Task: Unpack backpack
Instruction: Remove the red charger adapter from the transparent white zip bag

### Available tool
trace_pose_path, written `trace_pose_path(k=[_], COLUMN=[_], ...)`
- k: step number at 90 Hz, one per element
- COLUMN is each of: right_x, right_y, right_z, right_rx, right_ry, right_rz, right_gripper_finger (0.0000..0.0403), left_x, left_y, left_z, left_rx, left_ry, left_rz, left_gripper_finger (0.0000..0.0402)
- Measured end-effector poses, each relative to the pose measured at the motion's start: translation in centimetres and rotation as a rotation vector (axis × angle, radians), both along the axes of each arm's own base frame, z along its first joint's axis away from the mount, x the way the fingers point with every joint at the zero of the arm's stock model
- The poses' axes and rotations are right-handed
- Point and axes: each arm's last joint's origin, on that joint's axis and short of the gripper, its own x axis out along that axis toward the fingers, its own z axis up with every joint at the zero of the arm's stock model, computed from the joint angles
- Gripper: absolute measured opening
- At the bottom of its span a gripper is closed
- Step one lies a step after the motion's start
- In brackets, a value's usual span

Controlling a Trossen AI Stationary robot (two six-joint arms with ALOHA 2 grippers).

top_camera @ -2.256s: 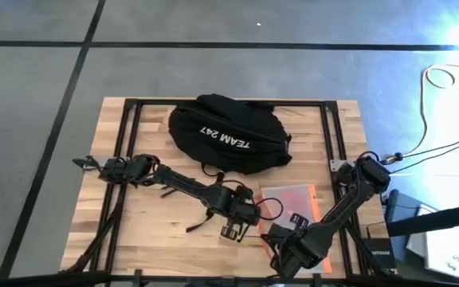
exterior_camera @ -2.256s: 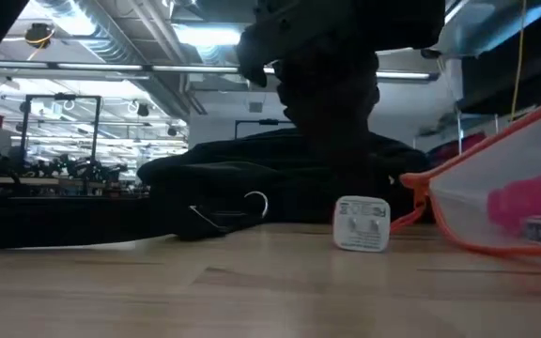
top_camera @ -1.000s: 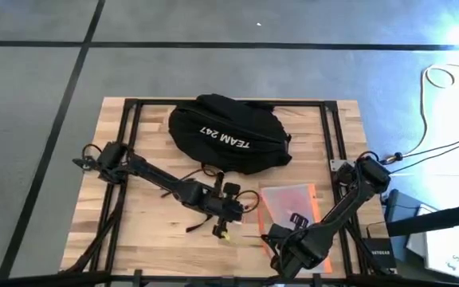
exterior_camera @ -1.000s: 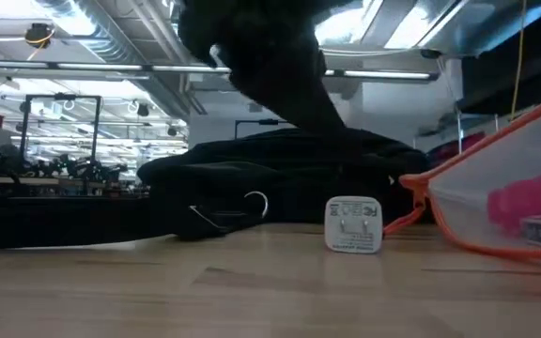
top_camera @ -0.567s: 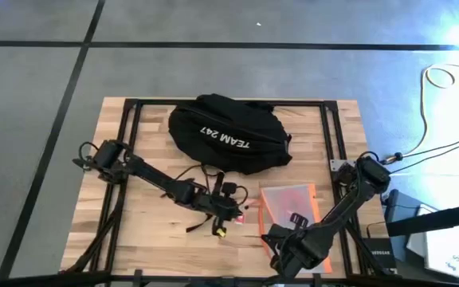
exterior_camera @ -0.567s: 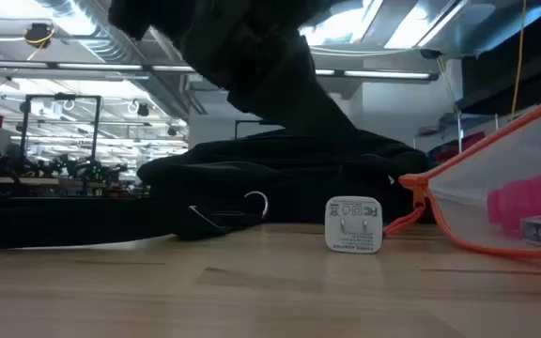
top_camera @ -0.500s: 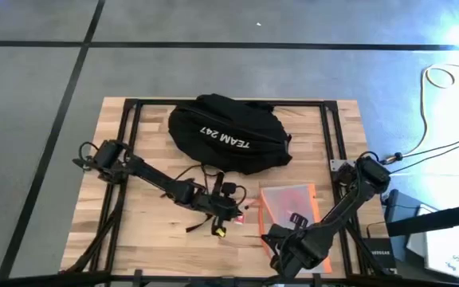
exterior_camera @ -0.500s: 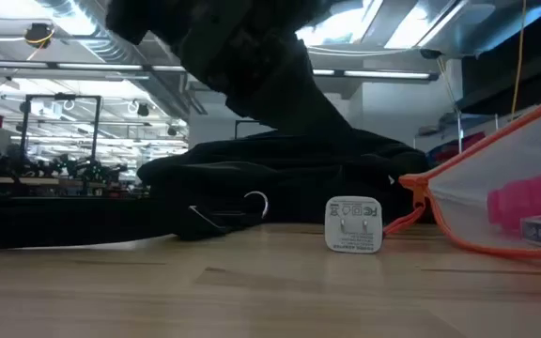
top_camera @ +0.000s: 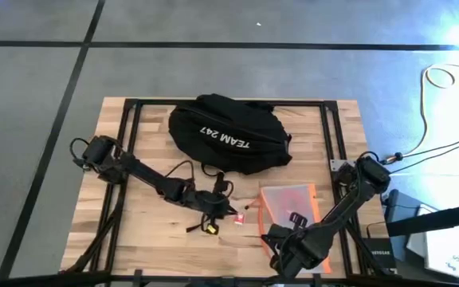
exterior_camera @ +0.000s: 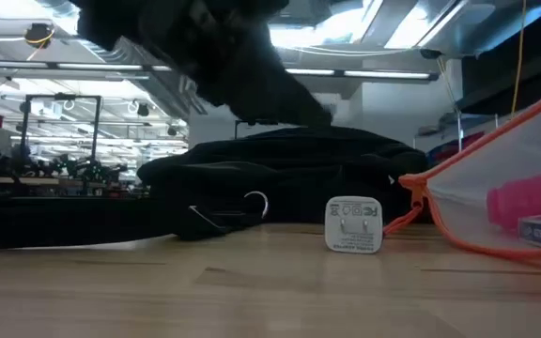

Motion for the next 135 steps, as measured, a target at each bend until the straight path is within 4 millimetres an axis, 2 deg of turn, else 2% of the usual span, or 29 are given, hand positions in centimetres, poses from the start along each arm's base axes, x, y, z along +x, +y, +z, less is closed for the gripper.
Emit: trace_pose_path(k=[10, 18, 49, 60, 77, 95, 119, 135], right_x=[0.0, 0.0, 0.0, 0.0, 0.0, 0.0, 0.1, 0.1], right_y=[0.0, 0.0, 0.0, 0.0, 0.0, 0.0, 0.0, 0.0], right_z=[0.0, 0.0, 0.0, 0.0, 0.0, 0.0, 0.0, 0.0], right_rx=[0.000, 0.000, -0.006, -0.010, -0.009, -0.009, -0.015, -0.016], right_ry=[0.000, 0.000, -0.008, -0.012, -0.013, -0.013, -0.020, -0.019], right_rz=[0.000, 0.000, -0.001, -0.001, -0.001, -0.001, -0.001, -0.001], right_gripper_finger=[0.0000, 0.0000, 0.0000, 0.0000, 0.0000, 0.0000, 0.0000, 0.0000], left_x=[0.0, 0.0, -0.1, 0.3, 1.0, 1.0, 1.4, 1.6], left_y=[-0.1, -0.4, -0.9, -1.0, -1.2, -1.3, -0.8, -0.5], left_z=[0.0, 0.2, 0.3, -0.8, -2.4, -2.4, -3.7, -3.9], left_rx=[0.008, 0.017, 0.032, 0.038, 0.026, 0.054, 0.025, 0.035], left_ry=[-0.005, -0.029, -0.048, -0.053, -0.074, -0.085, -0.053, -0.059], left_rz=[0.006, -0.011, 0.010, 0.017, 0.024, 0.000, -0.014, -0.012], left_gripper_finger=[0.0033, 0.0072, 0.0291, 0.0340, 0.0355, 0.0355, 0.0355, 0.0355])
